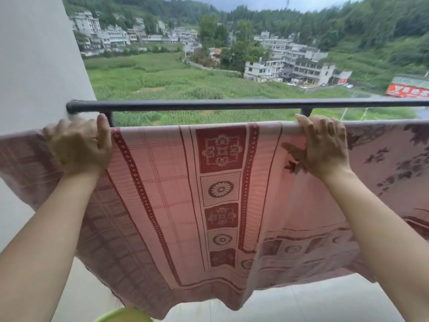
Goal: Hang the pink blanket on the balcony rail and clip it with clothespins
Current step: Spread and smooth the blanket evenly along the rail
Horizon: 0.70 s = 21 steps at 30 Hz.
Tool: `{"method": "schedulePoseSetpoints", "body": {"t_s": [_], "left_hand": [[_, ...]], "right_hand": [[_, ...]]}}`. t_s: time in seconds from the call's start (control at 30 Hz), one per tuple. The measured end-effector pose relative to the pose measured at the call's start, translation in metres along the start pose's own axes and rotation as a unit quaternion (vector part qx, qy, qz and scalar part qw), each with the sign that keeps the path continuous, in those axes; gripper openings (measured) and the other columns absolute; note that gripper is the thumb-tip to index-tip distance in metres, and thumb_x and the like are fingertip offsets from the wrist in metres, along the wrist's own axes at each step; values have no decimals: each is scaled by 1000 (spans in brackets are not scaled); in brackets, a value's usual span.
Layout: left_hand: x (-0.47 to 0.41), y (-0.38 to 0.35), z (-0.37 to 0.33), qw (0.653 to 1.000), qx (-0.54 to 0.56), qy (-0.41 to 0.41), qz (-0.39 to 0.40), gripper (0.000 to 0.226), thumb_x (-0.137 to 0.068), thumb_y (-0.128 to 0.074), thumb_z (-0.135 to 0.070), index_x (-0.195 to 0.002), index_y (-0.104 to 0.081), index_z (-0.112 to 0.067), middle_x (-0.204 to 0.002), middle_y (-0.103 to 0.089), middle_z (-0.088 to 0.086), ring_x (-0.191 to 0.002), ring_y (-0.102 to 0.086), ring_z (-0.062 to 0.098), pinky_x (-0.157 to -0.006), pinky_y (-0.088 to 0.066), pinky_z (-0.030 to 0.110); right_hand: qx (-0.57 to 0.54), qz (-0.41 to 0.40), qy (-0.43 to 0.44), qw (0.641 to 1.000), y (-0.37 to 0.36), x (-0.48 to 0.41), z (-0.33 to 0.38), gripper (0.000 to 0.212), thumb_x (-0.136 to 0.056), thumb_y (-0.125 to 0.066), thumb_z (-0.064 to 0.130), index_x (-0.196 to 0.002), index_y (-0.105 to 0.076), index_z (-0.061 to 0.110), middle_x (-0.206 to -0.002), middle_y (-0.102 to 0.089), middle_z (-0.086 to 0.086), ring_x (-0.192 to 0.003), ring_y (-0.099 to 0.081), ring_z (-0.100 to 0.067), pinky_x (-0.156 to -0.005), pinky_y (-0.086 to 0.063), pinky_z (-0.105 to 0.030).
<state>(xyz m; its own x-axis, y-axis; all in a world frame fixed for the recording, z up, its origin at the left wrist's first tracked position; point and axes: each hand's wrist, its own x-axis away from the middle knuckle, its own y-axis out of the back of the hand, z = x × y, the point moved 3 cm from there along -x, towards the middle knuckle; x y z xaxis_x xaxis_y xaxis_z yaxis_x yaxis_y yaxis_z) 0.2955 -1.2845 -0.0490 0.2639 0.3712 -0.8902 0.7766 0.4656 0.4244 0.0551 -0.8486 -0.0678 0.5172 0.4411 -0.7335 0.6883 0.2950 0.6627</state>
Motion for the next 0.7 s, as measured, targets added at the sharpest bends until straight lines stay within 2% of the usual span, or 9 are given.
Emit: {"method": "schedulePoseSetpoints", "body": {"t_s": [0.1,0.17,0.23,0.37,0.53,0.63,0.7], "left_hand": [[5,-4,-6,998,-14,52,32,62,-102,-23,-40,-74,-59,1,-78,-62,27,-72,-51,34,-88,-36,44],[6,-5,-14,990,7,120,70,69,-100,-17,-47,-82,-60,4,-89,-60,30,-86,-52,37,-96,-39,52],[13,1,-42,983,22,153,97,75,-99,-12,-54,-91,-59,5,-100,-57,33,-101,-50,42,-100,-36,58],[42,21,-158,988,18,91,125,64,-99,-18,-50,-102,-62,-3,-121,-56,24,-122,-41,40,-112,-14,62],[72,28,-307,975,40,-1,219,63,-98,-22,-54,-126,-53,-7,-137,-49,17,-135,-33,34,-115,-6,62],[84,30,-373,965,30,19,258,76,-94,-18,-62,-139,-38,-4,-148,-35,20,-142,-20,35,-116,-1,59],[87,30,-403,959,18,26,282,77,-93,-14,-64,-145,-33,-11,-153,-24,20,-145,-10,35,-116,2,59]], "right_hand": [[8,48,-36,998,-3,18,-53,81,-89,-65,48,-152,-22,22,-146,-32,-17,-141,-27,-38,-119,-17,-55],[4,91,-68,994,-5,28,-84,88,-89,-58,58,-155,-11,26,-157,-19,-15,-148,-14,-34,-119,-16,-57],[1,120,-86,989,-2,36,-107,89,-89,-41,73,-157,-3,29,-164,-7,-9,-151,-5,-30,-120,-15,-56],[-37,147,-82,985,9,50,-138,89,-88,-27,77,-157,4,31,-166,5,-3,-153,5,-24,-121,-11,-55],[-46,183,-48,981,13,59,-177,86,-91,-29,73,-157,10,32,-166,11,-1,-153,6,-24,-122,-11,-54],[-56,195,-31,979,19,58,-206,84,-94,-37,65,-158,4,29,-167,5,-1,-153,1,-25,-123,-11,-51],[-53,199,-23,978,21,58,-228,84,-95,-39,62,-158,2,26,-167,2,-1,-153,-2,-25,-122,-12,-50]]}}
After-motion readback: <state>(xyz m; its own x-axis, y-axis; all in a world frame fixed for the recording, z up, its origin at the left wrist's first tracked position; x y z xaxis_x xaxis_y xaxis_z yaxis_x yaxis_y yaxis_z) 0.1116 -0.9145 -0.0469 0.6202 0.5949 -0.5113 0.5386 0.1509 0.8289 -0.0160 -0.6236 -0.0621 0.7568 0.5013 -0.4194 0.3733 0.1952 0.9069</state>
